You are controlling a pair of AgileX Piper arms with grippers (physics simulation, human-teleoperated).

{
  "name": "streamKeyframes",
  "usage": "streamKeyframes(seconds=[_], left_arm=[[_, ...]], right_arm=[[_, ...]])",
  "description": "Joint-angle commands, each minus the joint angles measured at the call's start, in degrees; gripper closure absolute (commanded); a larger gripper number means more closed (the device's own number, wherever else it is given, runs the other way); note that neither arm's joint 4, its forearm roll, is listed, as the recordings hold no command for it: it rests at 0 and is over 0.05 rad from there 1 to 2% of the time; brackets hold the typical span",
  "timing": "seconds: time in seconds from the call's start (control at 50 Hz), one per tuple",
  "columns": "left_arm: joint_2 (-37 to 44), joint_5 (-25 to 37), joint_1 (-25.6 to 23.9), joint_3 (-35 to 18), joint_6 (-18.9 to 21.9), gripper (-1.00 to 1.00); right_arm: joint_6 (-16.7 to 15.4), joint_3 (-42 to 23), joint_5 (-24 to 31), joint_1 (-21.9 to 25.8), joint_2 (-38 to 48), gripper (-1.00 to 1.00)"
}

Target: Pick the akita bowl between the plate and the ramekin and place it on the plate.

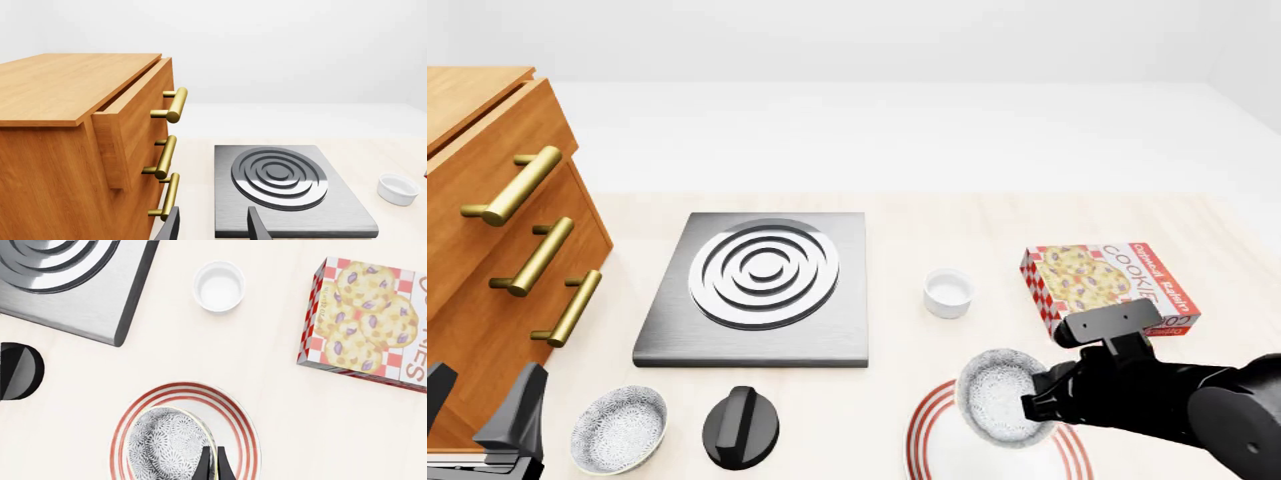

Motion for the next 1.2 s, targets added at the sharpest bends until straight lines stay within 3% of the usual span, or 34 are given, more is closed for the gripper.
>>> streamKeyframes(seconds=[0.02, 0.16, 0.48, 0.5, 0.54, 0.64, 0.78, 0.82, 0.84, 0.86, 0.9, 0.94, 0.96, 1.0, 1.04, 1.1, 1.2], left_arm=[[0.00, 0.00, 0.00, 0.00, 0.00, -1.00], [0.00, 0.00, 0.00, 0.00, 0.00, -1.00], [0.00, 0.00, 0.00, 0.00, 0.00, -1.00], [0.00, 0.00, 0.00, 0.00, 0.00, -1.00], [0.00, 0.00, 0.00, 0.00, 0.00, -1.00], [0.00, 0.00, 0.00, 0.00, 0.00, -1.00], [0.00, 0.00, 0.00, 0.00, 0.00, -1.00], [0.00, 0.00, 0.00, 0.00, 0.00, -1.00], [0.00, 0.00, 0.00, 0.00, 0.00, -1.00], [0.00, 0.00, 0.00, 0.00, 0.00, -1.00], [0.00, 0.00, 0.00, 0.00, 0.00, -1.00], [0.00, 0.00, 0.00, 0.00, 0.00, -1.00], [0.00, 0.00, 0.00, 0.00, 0.00, -1.00], [0.00, 0.00, 0.00, 0.00, 0.00, -1.00], [0.00, 0.00, 0.00, 0.00, 0.00, -1.00], [0.00, 0.00, 0.00, 0.00, 0.00, -1.00], [0.00, 0.00, 0.00, 0.00, 0.00, -1.00]], right_arm=[[-0.94, 6.38, -5.95, 0.61, 1.97, 1.00], [0.29, 8.55, -8.50, 1.98, 3.59, 1.00], [-0.89, 8.72, -9.37, 2.63, 4.79, 1.00], [-1.93, 8.63, -8.41, 1.74, 3.56, -1.00], [-3.36, 8.32, -6.69, 0.59, 1.54, -1.00], [-2.78, 5.93, -2.34, -0.79, -2.19, -1.00], [-6.96, 3.89, 2.82, -5.59, -8.79, -1.00], [-9.76, 2.77, 5.18, -9.51, -12.34, -1.00], [-13.57, 2.53, 6.00, -13.45, -15.50, -1.00], [-13.58, 2.53, 6.05, -13.46, -15.56, -1.00], [-17.89, 3.48, 4.68, -17.00, -18.66, -1.00], [-19.05, 4.37, 2.59, -16.99, -19.53, -1.00], [-17.67, 5.73, -0.53, -14.76, -17.77, -1.00], [-17.21, 6.05, -1.11, -14.62, -17.25, -1.00], [-18.74, 6.63, -1.44, -13.90, -19.84, -1.00], [-20.85, 4.52, 3.21, -13.84, -30.97, -1.00], [-22.73, -0.80, 10.83, -13.00, -41.41, -1.00]])
